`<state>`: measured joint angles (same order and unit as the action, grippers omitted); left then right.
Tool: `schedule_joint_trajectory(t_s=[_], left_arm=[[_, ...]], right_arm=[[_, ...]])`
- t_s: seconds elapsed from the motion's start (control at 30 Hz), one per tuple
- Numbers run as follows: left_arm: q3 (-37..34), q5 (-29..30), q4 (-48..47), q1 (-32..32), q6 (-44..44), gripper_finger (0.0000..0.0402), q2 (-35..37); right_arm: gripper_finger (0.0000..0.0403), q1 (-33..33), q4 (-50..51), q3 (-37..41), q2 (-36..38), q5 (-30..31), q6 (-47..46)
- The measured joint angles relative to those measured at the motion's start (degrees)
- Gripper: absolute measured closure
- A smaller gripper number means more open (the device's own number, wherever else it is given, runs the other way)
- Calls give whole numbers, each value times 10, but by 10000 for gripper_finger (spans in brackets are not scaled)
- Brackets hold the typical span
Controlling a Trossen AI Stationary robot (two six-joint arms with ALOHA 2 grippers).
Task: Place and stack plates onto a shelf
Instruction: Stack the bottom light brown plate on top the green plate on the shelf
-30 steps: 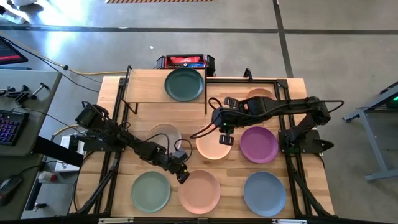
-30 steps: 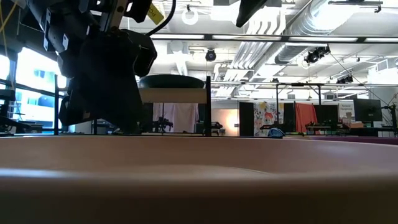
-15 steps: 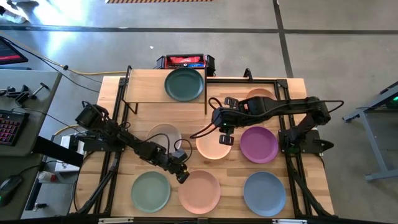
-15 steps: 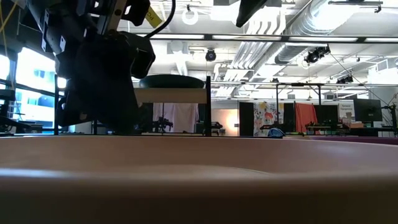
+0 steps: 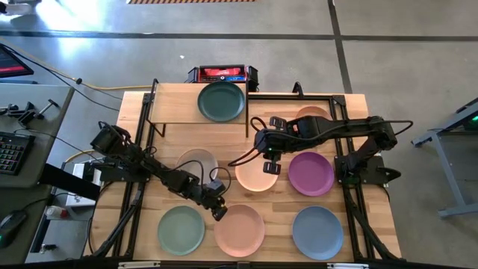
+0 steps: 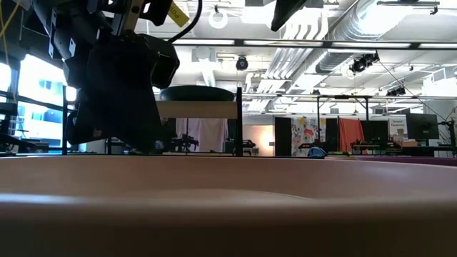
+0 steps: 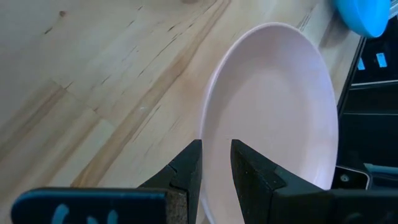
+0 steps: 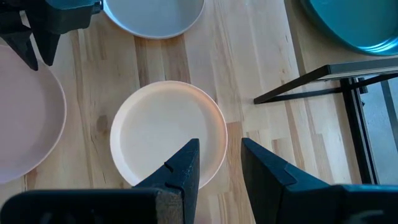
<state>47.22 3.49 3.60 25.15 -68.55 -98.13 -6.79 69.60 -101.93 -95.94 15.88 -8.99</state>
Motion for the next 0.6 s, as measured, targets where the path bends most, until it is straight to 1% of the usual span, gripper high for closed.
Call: schedule_joint_trajectory(t_s=[0.23, 0.37, 0.5, 0.6], left_arm=[[0, -18, 1, 0, 1, 323, 0], [0, -41, 0, -5, -2, 304, 0], [0, -43, -8, -13, -5, 281, 0], [0, -43, -9, -17, -18, 273, 0]], right_arm=[[306, 0, 0, 0, 0, 0, 0], [306, 0, 0, 0, 0, 0, 0], [306, 0, 0, 0, 0, 0, 0], [306, 0, 0, 0, 0, 0, 0]])
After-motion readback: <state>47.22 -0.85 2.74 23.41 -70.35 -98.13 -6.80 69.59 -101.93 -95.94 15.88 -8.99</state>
